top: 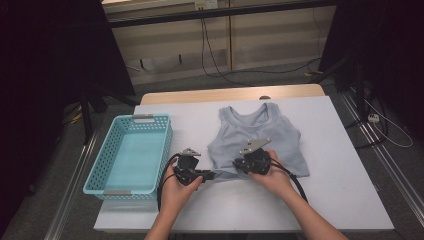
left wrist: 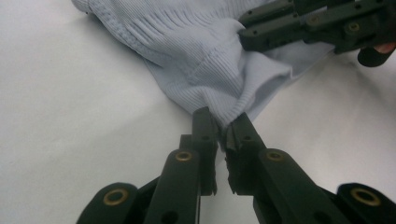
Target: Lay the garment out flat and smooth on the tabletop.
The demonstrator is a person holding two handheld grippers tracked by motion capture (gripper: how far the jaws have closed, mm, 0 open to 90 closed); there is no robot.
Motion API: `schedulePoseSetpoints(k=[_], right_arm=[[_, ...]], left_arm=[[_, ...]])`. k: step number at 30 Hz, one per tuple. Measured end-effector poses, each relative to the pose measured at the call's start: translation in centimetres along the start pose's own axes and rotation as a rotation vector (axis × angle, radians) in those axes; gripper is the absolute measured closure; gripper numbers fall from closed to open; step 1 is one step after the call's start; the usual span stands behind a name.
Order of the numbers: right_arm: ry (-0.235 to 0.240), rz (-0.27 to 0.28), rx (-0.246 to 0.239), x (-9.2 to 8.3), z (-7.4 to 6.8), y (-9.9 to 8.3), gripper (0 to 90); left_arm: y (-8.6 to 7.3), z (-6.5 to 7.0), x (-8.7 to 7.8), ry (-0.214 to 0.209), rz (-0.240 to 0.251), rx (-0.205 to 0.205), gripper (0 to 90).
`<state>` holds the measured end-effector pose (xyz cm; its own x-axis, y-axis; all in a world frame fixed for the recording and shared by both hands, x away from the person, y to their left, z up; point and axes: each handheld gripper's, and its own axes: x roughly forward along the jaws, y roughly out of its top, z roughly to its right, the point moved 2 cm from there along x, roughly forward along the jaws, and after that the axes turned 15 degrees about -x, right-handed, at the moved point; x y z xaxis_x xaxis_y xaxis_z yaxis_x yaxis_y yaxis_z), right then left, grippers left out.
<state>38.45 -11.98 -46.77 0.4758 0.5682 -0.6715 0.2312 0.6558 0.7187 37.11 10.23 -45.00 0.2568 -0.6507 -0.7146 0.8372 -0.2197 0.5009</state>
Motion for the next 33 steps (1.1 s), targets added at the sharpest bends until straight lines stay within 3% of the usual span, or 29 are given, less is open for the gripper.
schedulePoseSetpoints(k=[3,6,10,14,18,23,28,33], right_arm=[[-0.03,0.009,-0.011,0.2,0.1,0.3,87.0],[-0.08,0.045,0.011,0.3,0.6,0.4,87.2],[-0.065,0.038,0.027,0.7,0.6,0.3,86.2],[-0.041,0.036,0.057,0.7,0.6,0.0,78.1],[-0.063,0.032,0.073,-0.2,0.8,0.0,67.7],[-0.08,0.045,0.091,-1.5,1.0,-0.6,62.2],[-0.101,0.031,0.08,-2.8,0.9,-1.4,54.7],[-0.129,0.057,0.112,-4.5,1.3,-2.2,51.2]], left_arm=[[-0.3,0.0,-0.1,0.007,-0.005,-0.004,84.0],[-0.4,0.0,-0.4,0.009,-0.009,0.0,84.3],[-0.4,-0.1,-0.8,0.017,0.002,0.0,81.2],[-0.1,-0.1,-1.0,0.021,0.025,0.014,69.9],[0.3,-0.2,-1.3,0.001,0.04,0.001,61.2],[1.0,-0.2,-1.7,-0.014,0.055,-0.021,53.2],[1.4,-0.2,-1.3,-0.001,0.072,-0.018,47.0],[2.0,-0.3,-0.8,0.016,0.088,-0.007,42.5]])
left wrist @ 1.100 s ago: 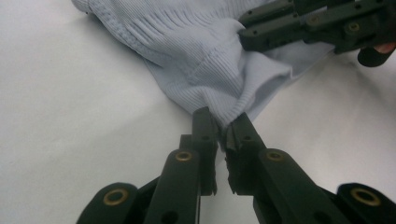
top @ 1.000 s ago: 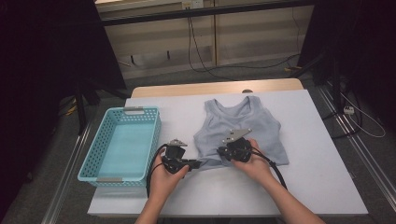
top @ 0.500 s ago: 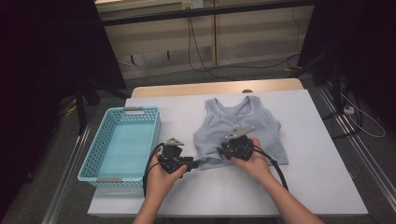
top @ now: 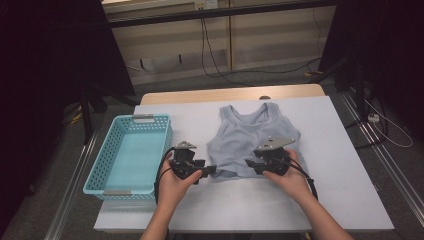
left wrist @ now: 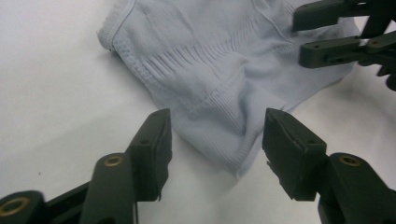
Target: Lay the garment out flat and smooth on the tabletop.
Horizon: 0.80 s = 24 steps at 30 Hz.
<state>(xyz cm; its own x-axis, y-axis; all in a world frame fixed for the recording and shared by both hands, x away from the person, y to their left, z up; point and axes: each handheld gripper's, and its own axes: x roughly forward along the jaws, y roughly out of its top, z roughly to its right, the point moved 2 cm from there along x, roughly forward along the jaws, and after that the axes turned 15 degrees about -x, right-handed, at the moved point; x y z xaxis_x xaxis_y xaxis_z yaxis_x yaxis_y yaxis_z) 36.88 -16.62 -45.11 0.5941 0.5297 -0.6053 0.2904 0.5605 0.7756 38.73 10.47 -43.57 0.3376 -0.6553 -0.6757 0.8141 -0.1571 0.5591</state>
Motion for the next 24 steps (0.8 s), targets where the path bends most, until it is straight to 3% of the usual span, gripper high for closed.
schedulePoseSetpoints(k=[7,12,19,24], right_arm=[[-0.048,0.013,0.039,-2.2,1.2,-1.3,44.7],[-0.077,0.011,0.058,-3.6,1.6,-2.3,40.2],[-0.127,0.003,0.082,-5.1,2.3,-3.3,37.9],[-0.168,-0.013,0.109,-6.3,3.0,-4.5,38.8]], left_arm=[[0.8,-0.1,0.4,-0.005,0.0,0.001,39.8],[1.0,-0.4,0.9,0.019,0.003,-0.005,39.1],[0.7,-0.6,2.3,0.025,-0.045,0.0,42.3],[0.5,-0.6,2.9,0.057,-0.067,0.025,42.7]])
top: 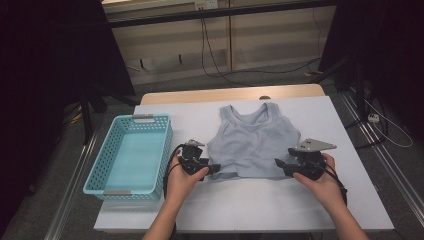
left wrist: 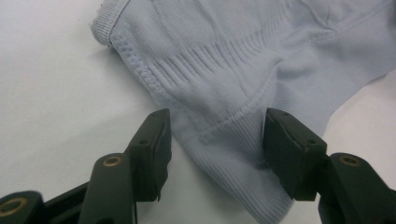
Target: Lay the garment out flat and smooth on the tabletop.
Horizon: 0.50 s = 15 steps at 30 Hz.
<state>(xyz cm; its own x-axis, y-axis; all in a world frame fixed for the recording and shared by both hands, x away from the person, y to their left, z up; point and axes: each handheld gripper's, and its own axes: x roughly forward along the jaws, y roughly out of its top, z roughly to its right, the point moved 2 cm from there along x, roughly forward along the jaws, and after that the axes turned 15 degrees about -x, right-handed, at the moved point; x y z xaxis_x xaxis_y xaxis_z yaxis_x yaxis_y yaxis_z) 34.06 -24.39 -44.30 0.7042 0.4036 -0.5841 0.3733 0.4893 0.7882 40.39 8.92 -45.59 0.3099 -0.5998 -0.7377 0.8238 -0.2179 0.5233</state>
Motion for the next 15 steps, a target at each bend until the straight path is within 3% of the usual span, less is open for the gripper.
schedulePoseSetpoints(k=[3,6,12,15], right_arm=[[-0.04,-0.012,0.021,-0.6,0.9,-0.6,39.8],[-0.051,-0.025,0.052,-0.8,1.4,-1.3,41.8],[-0.094,-0.075,0.067,-0.7,1.9,-2.3,48.1],[-0.1,-0.09,0.061,-0.6,2.1,-2.6,56.8]], left_arm=[[-0.1,-0.2,0.2,0.019,-0.001,0.002,43.7],[-0.3,-0.1,0.2,0.05,0.01,0.037,48.0],[-0.6,-0.3,0.1,0.049,0.025,0.048,51.7],[-0.6,-0.2,0.1,0.059,0.025,0.05,53.6]])
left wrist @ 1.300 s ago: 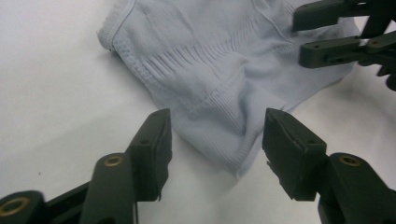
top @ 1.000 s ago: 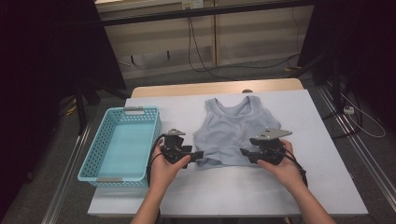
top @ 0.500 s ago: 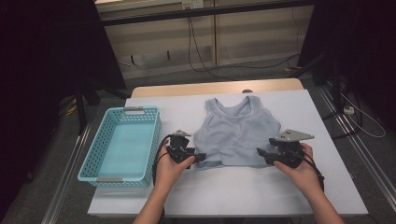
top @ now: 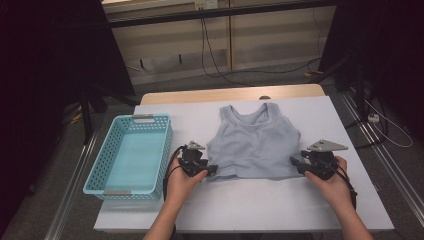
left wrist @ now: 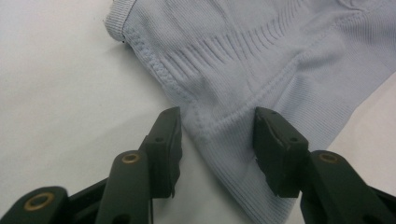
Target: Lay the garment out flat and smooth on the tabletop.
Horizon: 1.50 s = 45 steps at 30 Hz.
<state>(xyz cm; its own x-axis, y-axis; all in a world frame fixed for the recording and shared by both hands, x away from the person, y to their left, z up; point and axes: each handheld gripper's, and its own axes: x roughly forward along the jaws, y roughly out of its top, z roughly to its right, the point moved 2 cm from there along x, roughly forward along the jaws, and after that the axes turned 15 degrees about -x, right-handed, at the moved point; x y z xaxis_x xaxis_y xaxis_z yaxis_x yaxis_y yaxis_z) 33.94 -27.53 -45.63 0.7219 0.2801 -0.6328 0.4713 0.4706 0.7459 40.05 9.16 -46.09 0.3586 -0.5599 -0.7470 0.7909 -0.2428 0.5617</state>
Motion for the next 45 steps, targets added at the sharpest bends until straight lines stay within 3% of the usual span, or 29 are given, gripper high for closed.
schedulePoseSetpoints(k=[4,10,13,20,23,24,27,29,30,32,36,42,45], right_arm=[[-0.001,-0.013,0.013,0.2,0.3,-0.4,70.7],[0.014,-0.04,0.029,0.7,1.1,-0.9,90.0],[0.05,-0.045,0.025,1.0,1.1,-0.8,90.0],[0.044,-0.041,-0.004,1.1,1.0,0.0,90.0],[0.057,-0.044,0.01,0.9,0.8,-0.1,77.1],[0.038,-0.044,-0.001,0.9,0.7,-0.2,73.1],[0.042,-0.05,0.001,1.0,0.6,-0.3,68.0],[0.033,-0.06,-0.016,1.1,0.5,-0.3,66.4],[0.029,-0.065,-0.021,1.0,0.4,-0.3,66.2],[0.025,-0.063,-0.025,0.9,0.4,-0.2,64.8],[0.017,-0.066,-0.013,0.7,0.5,-0.4,63.1],[0.019,-0.085,-0.027,0.7,0.3,-0.7,72.2],[0.038,-0.073,-0.032,0.9,0.1,-0.8,83.2]], left_arm=[[0.2,0.1,0.0,0.025,-0.012,0.012,57.8],[0.4,0.1,0.1,0.024,-0.022,0.002,62.8],[0.5,0.1,0.1,0.012,-0.029,0.004,64.7],[0.5,0.1,0.2,0.004,-0.032,0.004,67.5],[0.5,0.1,0.2,0.001,-0.034,0.003,68.0],[0.5,0.1,0.2,0.004,-0.033,0.004,68.4],[0.6,0.1,0.2,-0.002,-0.037,0.007,69.6],[0.6,0.2,0.2,0.004,-0.038,0.01,70.3],[0.6,0.2,0.2,-0.018,-0.046,0.008,72.3],[0.5,0.4,0.3,-0.019,-0.048,0.008,76.2],[0.5,0.3,0.3,-0.027,-0.052,0.004,78.0],[0.6,0.5,0.4,-0.029,-0.068,-0.007,83.0],[0.6,0.6,0.4,-0.024,-0.064,-0.011,83.5]])
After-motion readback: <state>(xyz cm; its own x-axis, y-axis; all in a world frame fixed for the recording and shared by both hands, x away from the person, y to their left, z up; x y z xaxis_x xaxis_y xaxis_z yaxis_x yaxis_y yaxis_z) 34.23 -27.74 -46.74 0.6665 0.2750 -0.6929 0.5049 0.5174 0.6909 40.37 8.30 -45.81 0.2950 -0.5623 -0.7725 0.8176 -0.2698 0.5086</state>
